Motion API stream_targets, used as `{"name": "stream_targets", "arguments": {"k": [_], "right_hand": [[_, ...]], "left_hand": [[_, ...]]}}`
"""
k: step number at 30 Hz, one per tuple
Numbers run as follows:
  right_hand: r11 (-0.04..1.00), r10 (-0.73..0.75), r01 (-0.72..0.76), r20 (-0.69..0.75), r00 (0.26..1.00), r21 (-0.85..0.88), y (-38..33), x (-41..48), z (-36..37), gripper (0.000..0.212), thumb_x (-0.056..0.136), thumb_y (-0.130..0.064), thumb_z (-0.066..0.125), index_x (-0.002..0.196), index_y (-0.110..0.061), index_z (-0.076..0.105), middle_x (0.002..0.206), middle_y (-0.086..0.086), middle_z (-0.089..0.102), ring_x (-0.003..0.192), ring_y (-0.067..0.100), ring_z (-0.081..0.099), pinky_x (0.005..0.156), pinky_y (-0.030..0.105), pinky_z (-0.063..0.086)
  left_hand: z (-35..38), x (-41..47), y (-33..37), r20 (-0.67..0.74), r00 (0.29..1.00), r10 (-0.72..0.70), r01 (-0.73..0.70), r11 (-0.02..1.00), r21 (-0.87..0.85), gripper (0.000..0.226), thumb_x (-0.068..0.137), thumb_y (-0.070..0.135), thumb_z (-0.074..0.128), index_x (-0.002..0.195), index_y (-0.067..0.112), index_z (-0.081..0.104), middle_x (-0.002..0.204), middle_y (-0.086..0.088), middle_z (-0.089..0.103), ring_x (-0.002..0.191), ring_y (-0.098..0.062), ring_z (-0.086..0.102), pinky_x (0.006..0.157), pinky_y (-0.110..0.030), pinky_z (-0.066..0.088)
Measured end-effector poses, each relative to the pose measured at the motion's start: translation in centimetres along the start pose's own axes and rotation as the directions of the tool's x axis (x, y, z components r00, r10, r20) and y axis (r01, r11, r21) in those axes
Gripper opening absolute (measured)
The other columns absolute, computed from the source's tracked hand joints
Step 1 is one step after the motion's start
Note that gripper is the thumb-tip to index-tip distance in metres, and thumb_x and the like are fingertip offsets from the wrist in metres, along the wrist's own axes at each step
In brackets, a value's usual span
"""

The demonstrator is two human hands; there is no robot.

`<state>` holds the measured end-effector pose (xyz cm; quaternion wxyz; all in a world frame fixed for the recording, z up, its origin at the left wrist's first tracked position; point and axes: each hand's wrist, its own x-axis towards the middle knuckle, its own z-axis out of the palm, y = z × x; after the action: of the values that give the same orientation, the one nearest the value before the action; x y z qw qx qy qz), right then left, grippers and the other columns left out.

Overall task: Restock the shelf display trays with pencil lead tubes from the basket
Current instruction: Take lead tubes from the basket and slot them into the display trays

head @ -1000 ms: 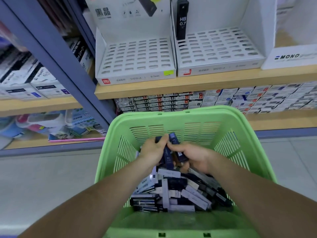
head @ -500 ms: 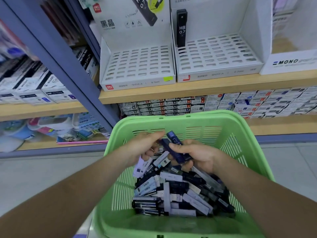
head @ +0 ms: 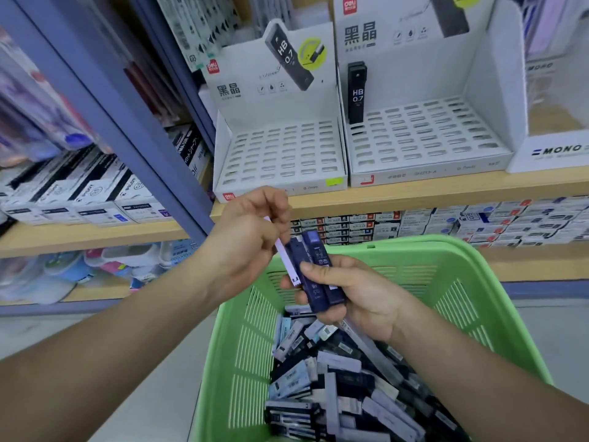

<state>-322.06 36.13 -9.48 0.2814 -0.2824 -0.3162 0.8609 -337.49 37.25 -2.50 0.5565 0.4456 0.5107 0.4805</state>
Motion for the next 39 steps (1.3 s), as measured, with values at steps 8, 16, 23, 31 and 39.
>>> {"name": "stream_targets", "arguments": {"k": [8,16,23,31,39], "right_hand": [[0.986,-0.130,0.121,-0.072,0.989,-0.113,-3.6,-0.7,0.8,0.038,0.082,-0.022,0.063,0.117,-0.007,0.062,0.097,0.017,0.073,0.057,0.014,0.060,0.035,0.015,0.028],[0.897,-0.343,0.252,-0.212,0.915,-0.363,-9.3,-1.8,2.4,0.013,0.089,-0.015,0.064,0.099,-0.007,0.062,0.077,0.006,0.067,0.051,0.014,0.056,0.032,0.016,0.027],[0.782,-0.428,0.201,-0.274,0.861,-0.590,-13.4,-3.7,3.3,0.010,0.092,-0.016,0.065,0.088,-0.013,0.056,0.057,-0.001,0.059,0.048,0.014,0.056,0.034,0.017,0.027],[0.772,-0.573,0.311,-0.394,0.719,-0.554,-15.0,-8.1,1.4,0.010,0.090,-0.018,0.067,0.095,-0.013,0.060,0.070,0.002,0.067,0.052,0.014,0.057,0.034,0.016,0.031],[0.809,-0.576,0.380,-0.474,0.666,-0.449,-16.3,-9.5,-0.5,0.005,0.092,-0.016,0.066,0.092,-0.015,0.061,0.069,-0.001,0.069,0.051,0.014,0.058,0.036,0.017,0.030]], "left_hand": [[-2.2,0.4,4.8,0.179,0.981,0.076,-0.153,0.868,0.473,0.025,0.071,-0.014,0.071,0.083,0.008,0.073,0.083,-0.007,0.073,0.079,-0.017,0.068,0.075,-0.023,0.056],[-1.9,0.6,7.8,0.086,0.993,0.078,-0.113,0.825,0.554,0.017,0.070,0.003,0.078,0.085,0.003,0.068,0.067,-0.015,0.071,0.057,-0.013,0.065,0.055,-0.017,0.052],[-0.1,1.1,8.8,0.090,0.992,0.086,-0.110,0.947,0.301,0.026,0.056,0.010,0.077,0.081,0.005,0.071,0.066,-0.013,0.070,0.058,-0.017,0.067,0.055,-0.019,0.054],[4.9,1.0,8.8,0.318,0.943,0.095,-0.148,0.978,0.148,0.046,0.057,-0.001,0.077,0.099,0.014,0.066,0.085,-0.013,0.074,0.075,-0.023,0.072,0.068,-0.023,0.056],[9.4,3.6,10.1,0.146,0.953,0.264,-0.280,0.954,0.103,0.022,0.078,0.014,0.062,0.098,0.010,0.070,0.079,-0.014,0.073,0.067,-0.019,0.069,0.063,-0.019,0.054]]}}
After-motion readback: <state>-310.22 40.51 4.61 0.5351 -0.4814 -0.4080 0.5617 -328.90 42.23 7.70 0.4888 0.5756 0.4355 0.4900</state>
